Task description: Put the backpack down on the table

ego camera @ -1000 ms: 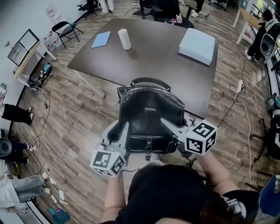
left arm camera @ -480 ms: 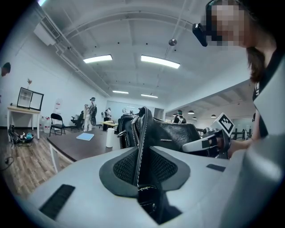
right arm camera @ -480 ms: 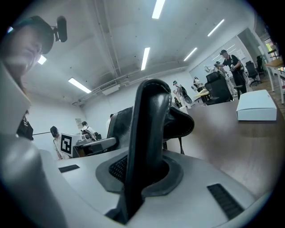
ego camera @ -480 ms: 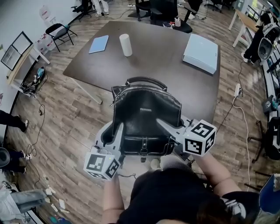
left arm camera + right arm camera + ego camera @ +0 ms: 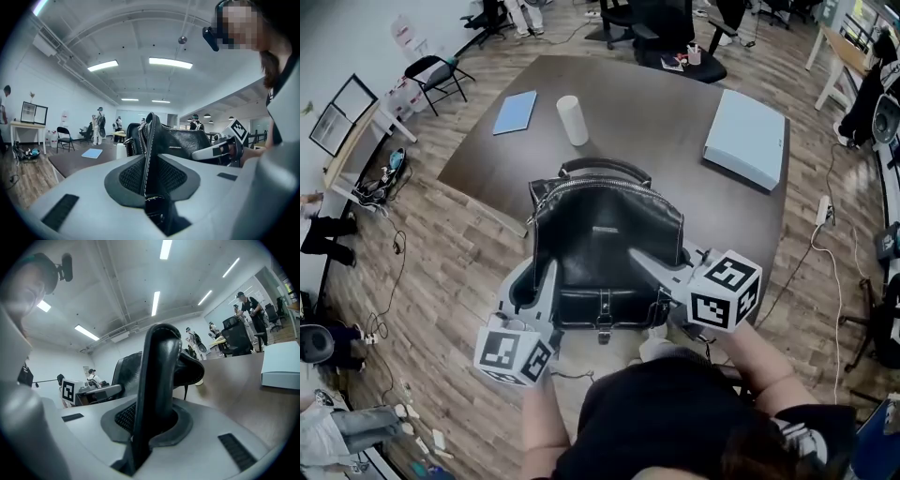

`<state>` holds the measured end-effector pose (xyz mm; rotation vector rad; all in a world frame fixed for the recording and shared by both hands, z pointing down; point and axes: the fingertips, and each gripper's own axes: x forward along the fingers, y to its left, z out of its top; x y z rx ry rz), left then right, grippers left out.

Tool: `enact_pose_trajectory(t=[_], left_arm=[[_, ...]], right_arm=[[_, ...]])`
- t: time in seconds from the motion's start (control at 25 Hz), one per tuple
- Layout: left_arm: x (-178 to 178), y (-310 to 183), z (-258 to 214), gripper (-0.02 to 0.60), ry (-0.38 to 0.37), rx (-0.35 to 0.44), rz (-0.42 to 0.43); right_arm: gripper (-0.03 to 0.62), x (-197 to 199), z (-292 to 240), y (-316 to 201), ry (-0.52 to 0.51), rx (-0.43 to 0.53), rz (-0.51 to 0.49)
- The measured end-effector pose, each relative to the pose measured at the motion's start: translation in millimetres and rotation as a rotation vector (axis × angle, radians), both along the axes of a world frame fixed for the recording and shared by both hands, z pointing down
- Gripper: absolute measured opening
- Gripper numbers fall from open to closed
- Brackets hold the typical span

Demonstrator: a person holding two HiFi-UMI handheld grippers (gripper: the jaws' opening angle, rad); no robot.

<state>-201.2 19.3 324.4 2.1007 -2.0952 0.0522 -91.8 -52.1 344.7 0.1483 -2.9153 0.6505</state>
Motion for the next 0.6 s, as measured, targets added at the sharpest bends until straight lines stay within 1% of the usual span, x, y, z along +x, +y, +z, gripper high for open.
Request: enact_pose_trajectory(t=[0.16, 0.36, 0.48, 0.6], left_arm=[[-7.6, -30.3, -6.7, 0.098, -0.026, -0.006, -0.025], [-14.8, -58.4, -13.7, 0.098, -0.056, -0.02, -0.051], [-15.7, -75.0, -15.6, 0.098, -0.064, -0.009, -0.056], [-20.1, -88.5, -13.5, 0.1, -0.075, -0.027, -0.052]], right_arm=[[0.06, -9.3, -5.1, -32.9, -0.02, -0.002, -0.012], [0.058, -18.3, -9.1, -62.0, -0.046, -0.009, -0.034], [0.058, -19.7, -10.8, -80.1, -0.055, 0.013, -0.025], [0.058, -23.8, -6.2, -91.8, -0.059, 0.002, -0.004]])
